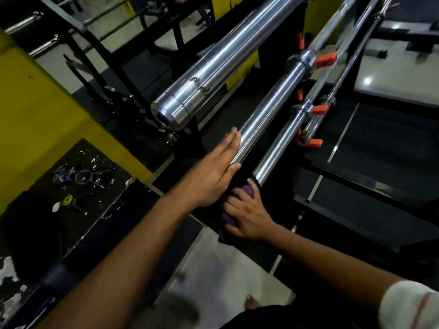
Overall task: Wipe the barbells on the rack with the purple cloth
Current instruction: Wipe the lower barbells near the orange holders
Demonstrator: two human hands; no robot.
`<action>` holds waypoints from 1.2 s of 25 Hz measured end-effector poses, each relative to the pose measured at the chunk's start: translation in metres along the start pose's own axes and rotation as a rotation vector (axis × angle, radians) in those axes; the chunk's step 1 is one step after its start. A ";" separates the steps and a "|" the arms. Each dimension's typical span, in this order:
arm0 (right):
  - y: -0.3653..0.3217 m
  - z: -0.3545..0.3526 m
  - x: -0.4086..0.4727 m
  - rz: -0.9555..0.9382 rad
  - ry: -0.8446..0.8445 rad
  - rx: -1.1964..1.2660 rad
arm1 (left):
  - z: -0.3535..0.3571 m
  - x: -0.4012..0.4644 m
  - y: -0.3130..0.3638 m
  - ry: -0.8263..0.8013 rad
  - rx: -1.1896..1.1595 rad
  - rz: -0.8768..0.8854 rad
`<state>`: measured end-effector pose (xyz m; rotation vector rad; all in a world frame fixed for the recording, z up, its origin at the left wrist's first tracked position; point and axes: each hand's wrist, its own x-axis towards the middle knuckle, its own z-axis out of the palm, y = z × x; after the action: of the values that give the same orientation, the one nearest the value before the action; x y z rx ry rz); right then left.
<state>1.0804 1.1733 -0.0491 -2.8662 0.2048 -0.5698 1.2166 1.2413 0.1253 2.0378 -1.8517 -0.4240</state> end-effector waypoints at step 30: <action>-0.051 -0.051 -0.044 0.256 -0.011 0.641 | 0.003 -0.011 0.013 0.078 0.418 0.134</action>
<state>1.0250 1.2209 -0.0070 -2.1826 0.3145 -0.4627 1.2025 1.2513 0.1286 2.1242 -2.1509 0.0888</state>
